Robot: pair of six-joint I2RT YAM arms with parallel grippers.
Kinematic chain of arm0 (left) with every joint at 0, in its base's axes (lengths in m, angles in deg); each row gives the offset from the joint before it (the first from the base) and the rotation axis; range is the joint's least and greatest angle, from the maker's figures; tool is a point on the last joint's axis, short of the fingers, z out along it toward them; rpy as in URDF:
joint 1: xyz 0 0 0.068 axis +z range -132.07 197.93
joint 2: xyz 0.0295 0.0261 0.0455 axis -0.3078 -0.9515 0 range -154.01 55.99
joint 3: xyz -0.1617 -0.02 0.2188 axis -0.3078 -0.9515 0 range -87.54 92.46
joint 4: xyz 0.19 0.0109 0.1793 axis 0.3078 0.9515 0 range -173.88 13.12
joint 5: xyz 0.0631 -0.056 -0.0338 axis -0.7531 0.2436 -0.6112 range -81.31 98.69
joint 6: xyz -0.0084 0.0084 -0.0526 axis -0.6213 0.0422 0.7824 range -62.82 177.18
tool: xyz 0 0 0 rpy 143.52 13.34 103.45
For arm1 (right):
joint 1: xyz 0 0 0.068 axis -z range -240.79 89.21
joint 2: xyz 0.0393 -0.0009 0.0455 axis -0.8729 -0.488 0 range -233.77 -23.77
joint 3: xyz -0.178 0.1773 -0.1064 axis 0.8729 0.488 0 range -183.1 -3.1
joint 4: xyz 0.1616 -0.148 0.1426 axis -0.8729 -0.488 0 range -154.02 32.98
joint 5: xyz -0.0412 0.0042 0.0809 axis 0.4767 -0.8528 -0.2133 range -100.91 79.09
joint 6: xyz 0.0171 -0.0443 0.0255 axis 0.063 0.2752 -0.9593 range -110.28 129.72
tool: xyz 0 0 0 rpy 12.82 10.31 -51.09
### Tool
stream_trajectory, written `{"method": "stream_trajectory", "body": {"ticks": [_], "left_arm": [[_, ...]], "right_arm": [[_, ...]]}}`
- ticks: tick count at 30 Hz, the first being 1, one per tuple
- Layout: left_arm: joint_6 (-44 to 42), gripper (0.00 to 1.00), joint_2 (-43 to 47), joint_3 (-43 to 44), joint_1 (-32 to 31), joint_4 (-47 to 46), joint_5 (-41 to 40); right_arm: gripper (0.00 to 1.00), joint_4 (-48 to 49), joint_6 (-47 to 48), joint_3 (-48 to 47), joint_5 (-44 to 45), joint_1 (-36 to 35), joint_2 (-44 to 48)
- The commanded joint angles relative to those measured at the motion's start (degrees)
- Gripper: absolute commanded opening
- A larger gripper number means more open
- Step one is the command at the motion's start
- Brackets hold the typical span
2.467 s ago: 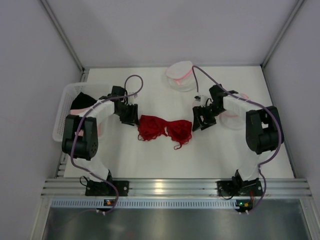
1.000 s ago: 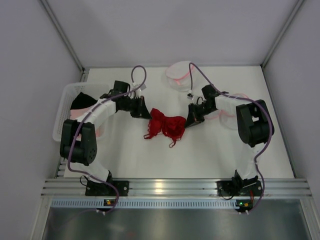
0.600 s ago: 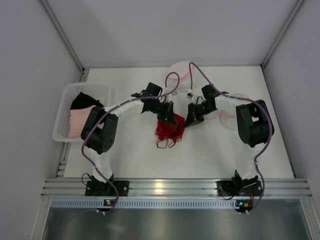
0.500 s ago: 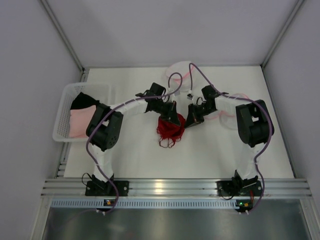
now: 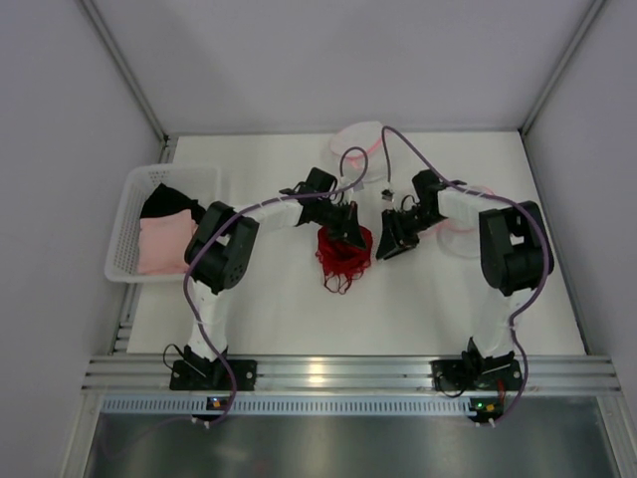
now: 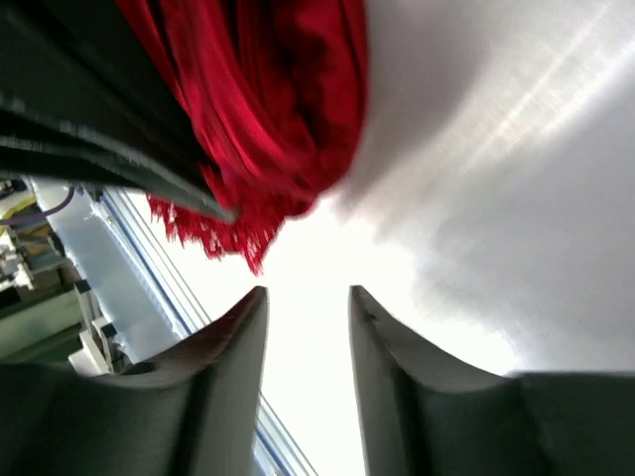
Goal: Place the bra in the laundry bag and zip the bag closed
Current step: Adjust the bra at the center of the board, then pick up the bra from the center of the board.
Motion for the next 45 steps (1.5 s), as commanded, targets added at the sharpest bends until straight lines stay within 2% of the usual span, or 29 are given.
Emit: {"method": "stream_trajectory", "body": {"ticks": [1,4,6,7,9,13,17,21,22,25,26,36,42,45], "left_arm": [[-1.3,0.05,2.8,1.2,0.1,-3.0,-0.8],[-2.2,0.12,3.9,1.3,0.1,-2.5,-1.2],[-3.1,0.24,4.7,1.4,0.1,-1.7,-1.5],[-4.2,0.28,6.2,1.3,0.2,-0.8,-1.6],[-5.4,0.37,8.1,0.8,0.2,0.0,-2.6],[-6.5,0.44,12.8,-0.4,1.2,1.2,-3.5],[-6.1,0.45,15.9,-1.4,4.6,2.6,-3.4],[-7.8,0.44,18.3,-3.1,7.3,4.4,-3.7],[-8.4,0.44,19.0,-3.7,7.8,4.8,-4.1],[-9.4,0.44,20.6,-5.7,9.9,5.9,-5.1],[-9.8,0.44,20.9,-6.1,10.4,6.4,-6.9],[-13.0,0.43,22.7,-9.7,11.2,8.9,-9.2],[-13.2,0.52,23.3,-9.6,13.0,10.2,-8.4],[-13.7,0.61,23.4,-8.9,13.5,10.6,-9.0]], "right_arm": [[0.44,-7.8,7.3,-3.2,1.5,2.8,5.6],[0.49,-10.7,9.2,-3.6,1.8,3.4,7.5],[0.53,-11.4,9.2,-3.8,1.7,3.3,9.0],[0.59,-11.3,8.9,-3.8,1.8,3.3,9.3],[0.61,-10.9,7.7,-3.9,2.0,3.4,10.1],[0.74,-8.3,4.7,-3.5,2.2,3.2,9.9],[0.85,-5.2,0.9,-3.8,1.5,2.9,8.4],[0.89,-2.9,-2.4,-5.1,0.6,2.0,6.4],[0.93,-2.6,-3.0,-5.8,0.4,1.6,6.1],[0.94,-0.3,-6.2,-6.7,0.1,0.3,4.9],[0.99,0.4,-7.0,-6.8,-0.2,-0.4,4.4],[0.99,7.8,-13.4,-6.8,4.8,-3.9,0.2],[1.0,10.0,-14.6,-6.8,4.8,-6.1,-2.9],[0.99,11.1,-14.9,-6.7,4.6,-6.3,-3.8]]}}
